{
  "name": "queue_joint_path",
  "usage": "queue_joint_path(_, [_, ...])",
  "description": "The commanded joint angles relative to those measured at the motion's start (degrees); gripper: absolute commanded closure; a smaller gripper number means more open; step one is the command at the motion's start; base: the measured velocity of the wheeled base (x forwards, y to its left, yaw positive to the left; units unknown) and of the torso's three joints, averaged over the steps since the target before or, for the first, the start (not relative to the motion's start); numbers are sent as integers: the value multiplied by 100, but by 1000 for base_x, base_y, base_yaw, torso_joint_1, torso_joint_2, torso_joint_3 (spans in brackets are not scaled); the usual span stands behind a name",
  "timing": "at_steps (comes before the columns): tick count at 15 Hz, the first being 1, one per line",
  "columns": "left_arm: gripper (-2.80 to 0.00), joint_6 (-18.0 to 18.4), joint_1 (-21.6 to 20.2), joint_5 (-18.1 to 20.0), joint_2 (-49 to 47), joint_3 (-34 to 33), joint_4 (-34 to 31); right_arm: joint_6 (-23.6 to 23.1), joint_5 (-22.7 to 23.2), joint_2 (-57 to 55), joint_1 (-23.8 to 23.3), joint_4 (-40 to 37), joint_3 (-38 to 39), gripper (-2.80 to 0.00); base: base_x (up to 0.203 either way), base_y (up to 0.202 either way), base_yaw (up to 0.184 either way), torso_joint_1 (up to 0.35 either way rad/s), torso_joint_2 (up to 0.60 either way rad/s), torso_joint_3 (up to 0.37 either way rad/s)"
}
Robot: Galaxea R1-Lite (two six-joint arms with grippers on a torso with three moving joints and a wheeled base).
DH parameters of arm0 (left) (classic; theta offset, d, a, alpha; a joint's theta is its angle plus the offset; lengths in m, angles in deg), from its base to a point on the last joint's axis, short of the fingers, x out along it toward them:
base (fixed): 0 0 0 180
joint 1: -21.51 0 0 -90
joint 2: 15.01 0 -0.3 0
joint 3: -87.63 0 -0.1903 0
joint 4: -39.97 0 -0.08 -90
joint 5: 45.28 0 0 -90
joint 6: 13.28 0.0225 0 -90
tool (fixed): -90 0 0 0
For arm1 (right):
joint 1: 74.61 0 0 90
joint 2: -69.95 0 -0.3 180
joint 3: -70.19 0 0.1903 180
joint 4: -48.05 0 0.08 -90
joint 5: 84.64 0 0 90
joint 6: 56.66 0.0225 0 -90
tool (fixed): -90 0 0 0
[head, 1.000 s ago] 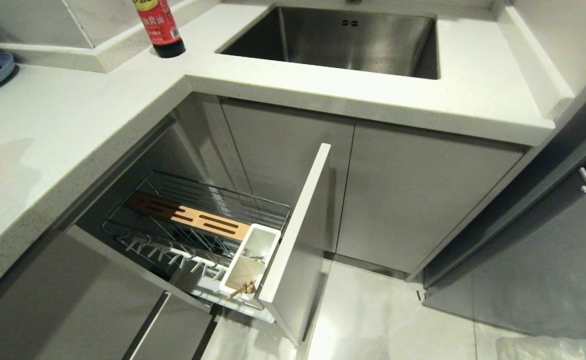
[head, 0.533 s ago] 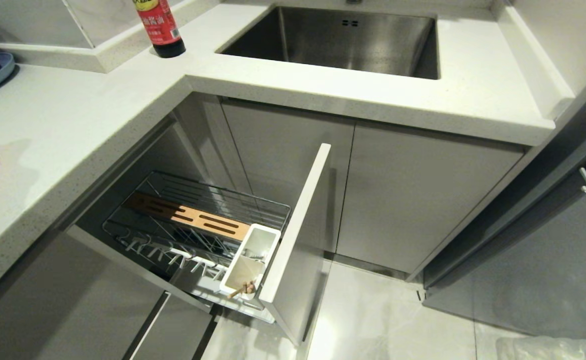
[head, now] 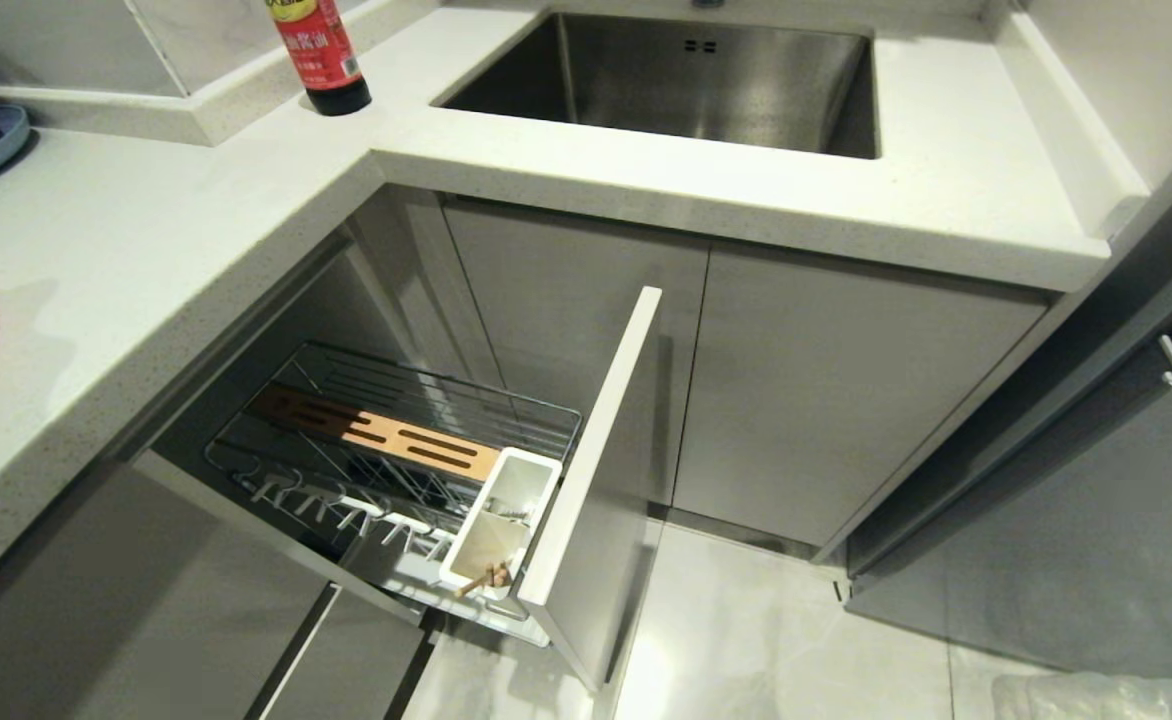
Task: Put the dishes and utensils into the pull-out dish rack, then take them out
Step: Take the chopsticks out of the cupboard
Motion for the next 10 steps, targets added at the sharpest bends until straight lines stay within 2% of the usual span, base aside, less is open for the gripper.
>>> queue_joint_path(1, [0, -18, -3, -6, 3, 2, -27, 2, 2, -5, 2, 0, 0, 0, 0, 0, 0, 0, 0, 0])
queue_joint_path(5, [0, -38, 5, -6, 32, -7, -36, 2, 2, -4, 2, 0, 0, 0, 0, 0, 0, 0, 0, 0])
queue_joint_path(6, [-39, -44, 5, -6, 46, -16, -36, 2, 2, -5, 2, 0, 0, 0, 0, 0, 0, 0, 0, 0])
queue_joint_path(7, [-280, -44, -3, -6, 47, -7, -36, 2, 2, -4, 2, 0, 0, 0, 0, 0, 0, 0, 0, 0])
queue_joint_path(10, [-280, -48, 0, -6, 68, -2, -36, 2, 2, -5, 2, 0, 0, 0, 0, 0, 0, 0, 0, 0])
